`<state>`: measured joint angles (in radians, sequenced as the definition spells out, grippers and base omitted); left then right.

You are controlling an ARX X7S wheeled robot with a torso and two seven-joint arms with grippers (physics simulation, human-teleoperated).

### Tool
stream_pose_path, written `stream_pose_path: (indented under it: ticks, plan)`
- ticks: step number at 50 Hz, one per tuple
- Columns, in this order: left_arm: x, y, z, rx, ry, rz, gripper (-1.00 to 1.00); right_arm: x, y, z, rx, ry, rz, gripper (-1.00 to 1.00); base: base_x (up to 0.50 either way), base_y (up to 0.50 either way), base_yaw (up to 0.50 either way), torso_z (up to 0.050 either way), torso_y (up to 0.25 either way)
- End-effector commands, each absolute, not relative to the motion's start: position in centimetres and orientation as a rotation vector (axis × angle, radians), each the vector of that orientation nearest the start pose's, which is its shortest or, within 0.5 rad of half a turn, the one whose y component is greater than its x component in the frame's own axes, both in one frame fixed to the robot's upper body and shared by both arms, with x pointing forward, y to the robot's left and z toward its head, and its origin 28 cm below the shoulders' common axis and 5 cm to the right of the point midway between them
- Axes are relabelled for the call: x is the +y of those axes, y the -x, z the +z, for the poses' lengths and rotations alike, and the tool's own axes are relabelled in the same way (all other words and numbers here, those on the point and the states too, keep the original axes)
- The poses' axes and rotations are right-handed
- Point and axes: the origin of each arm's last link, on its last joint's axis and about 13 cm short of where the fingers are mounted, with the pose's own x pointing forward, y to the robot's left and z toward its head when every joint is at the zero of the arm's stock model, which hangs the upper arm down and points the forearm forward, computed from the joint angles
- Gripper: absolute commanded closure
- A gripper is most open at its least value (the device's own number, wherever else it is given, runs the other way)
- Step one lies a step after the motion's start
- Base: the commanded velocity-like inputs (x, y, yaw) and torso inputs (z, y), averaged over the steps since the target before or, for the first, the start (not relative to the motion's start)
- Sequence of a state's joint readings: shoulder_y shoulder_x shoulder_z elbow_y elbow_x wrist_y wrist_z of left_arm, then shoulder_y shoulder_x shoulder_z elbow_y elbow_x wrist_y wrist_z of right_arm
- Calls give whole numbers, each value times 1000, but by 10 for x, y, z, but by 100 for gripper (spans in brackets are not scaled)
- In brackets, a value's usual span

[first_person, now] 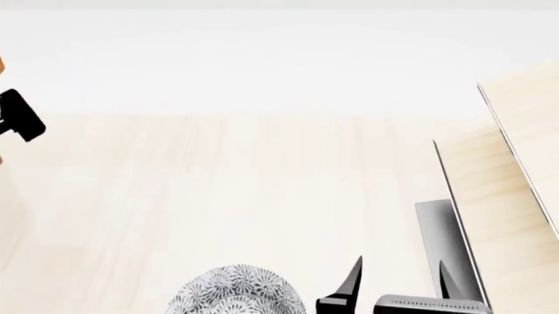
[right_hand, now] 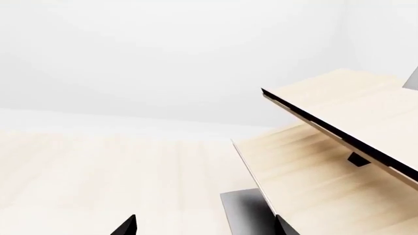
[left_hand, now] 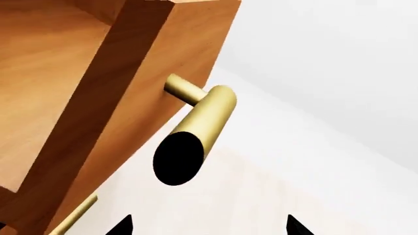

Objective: Close the top drawer of the cabinet.

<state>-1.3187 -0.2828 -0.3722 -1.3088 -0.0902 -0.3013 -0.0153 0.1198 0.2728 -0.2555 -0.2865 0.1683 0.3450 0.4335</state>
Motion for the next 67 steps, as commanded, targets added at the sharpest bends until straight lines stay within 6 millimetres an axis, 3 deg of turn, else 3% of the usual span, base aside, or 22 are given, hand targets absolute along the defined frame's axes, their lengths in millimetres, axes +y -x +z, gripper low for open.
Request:
stream_pose_path:
  ticks: [1,13,38,48,56,67]
  plan:
    - [359,-396,189,255,632,373,-100,-102,-227,70,-27,134,-151,-100,0,0,0,0,0]
    - [376,-389,198,236,736,355,-100,-110,-231,76,-32,107,-194,-100,0,0,0,0,0]
    - [435,-361,210,117,817,550,-100,-112,-234,77,-34,100,-210,-100,0,0,0,0,0]
    - [441,-357,209,105,818,574,-100,-115,-239,81,-43,104,-232,-100,0,0,0,0,0]
    - [441,-358,210,101,808,576,-100,-114,-257,84,-36,111,-267,-100,0,0,0,0,0]
    - [438,-360,212,106,782,572,-100,-113,-258,82,-23,120,-269,-100,0,0,0,0,0]
